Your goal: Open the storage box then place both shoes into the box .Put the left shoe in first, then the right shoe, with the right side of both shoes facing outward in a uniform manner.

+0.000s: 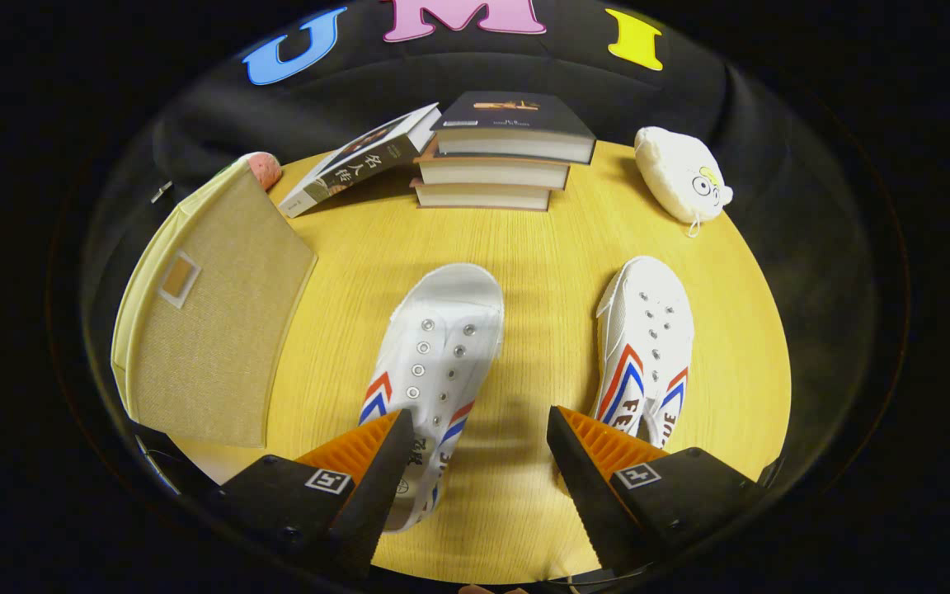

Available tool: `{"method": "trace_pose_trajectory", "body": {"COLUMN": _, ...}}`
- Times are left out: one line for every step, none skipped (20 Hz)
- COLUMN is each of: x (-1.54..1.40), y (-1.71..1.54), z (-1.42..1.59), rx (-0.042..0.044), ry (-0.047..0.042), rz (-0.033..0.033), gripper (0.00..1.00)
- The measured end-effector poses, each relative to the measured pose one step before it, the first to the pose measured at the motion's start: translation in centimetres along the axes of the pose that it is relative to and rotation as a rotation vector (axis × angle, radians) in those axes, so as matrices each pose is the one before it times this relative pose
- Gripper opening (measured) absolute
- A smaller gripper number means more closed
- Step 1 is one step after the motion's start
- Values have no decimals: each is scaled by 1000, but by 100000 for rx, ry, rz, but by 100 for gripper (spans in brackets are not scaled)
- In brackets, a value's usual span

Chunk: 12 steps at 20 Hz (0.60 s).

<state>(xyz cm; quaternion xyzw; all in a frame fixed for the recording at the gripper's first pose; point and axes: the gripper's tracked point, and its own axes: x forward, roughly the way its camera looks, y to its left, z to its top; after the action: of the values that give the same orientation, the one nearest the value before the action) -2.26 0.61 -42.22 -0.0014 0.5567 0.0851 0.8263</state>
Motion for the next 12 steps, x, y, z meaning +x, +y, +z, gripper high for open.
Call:
{"method": "trace_pose_trajectory", "body": {"x": 640, "y": -23, "z": -317, "rx": 1469, "ry": 1634, "rz": 1306, "gripper": 99}}
{"method": "trace_pose_trajectory", "body": {"x": 648, "y": 436, "z": -93, "rx": 2155, "ry": 935, "rz": 2908, "gripper": 99}}
{"method": "trace_pose_trajectory", "body": {"x": 459, "y": 133, "z": -142, "rx": 1244, "ry": 1489, "rz": 1982, "gripper": 99}}
{"method": "trace_pose_trajectory", "body": {"x": 157, "y": 542, "z": 71, "rx": 625, "ry": 910, "rz": 4236, "gripper": 97}}
{"method": "trace_pose_trajectory", "body": {"x": 368, "y": 679, "z": -74, "rx": 1047, "ry": 447, "rz": 3941, "gripper": 95}}
{"method": "trace_pose_trajectory", "body": {"x": 154, "y": 746, "z": -137, "rx": 1312, "ry": 463, "rz": 3625, "gripper": 80}}
{"method": "trace_pose_trajectory", "body": {"x": -43, "y": 391, "z": -6, "rx": 603, "ry": 252, "rz": 2920, "gripper": 64}}
{"method": "trace_pose_trajectory", "body": {"x": 88, "y": -39, "z": 57, "rx": 982, "ry": -236, "rz": -223, "gripper": 48}}
{"method": "trace_pose_trajectory", "body": {"x": -38, "y": -13, "z": -164, "rx": 1479, "ry": 546, "rz": 418, "gripper": 38}}
{"method": "trace_pose_trajectory", "body": {"x": 26, "y": 50, "z": 61, "rx": 1247, "ry": 197, "rz": 1155, "gripper": 35}}
{"method": "trace_pose_trajectory", "body": {"x": -70, "y": -116, "z": 5, "rx": 2020, "ry": 524, "rz": 569, "gripper": 35}}
{"method": "trace_pose_trajectory", "body": {"x": 37, "y": -308, "z": -9, "rx": 2885, "ry": 1188, "rz": -28, "gripper": 28}}
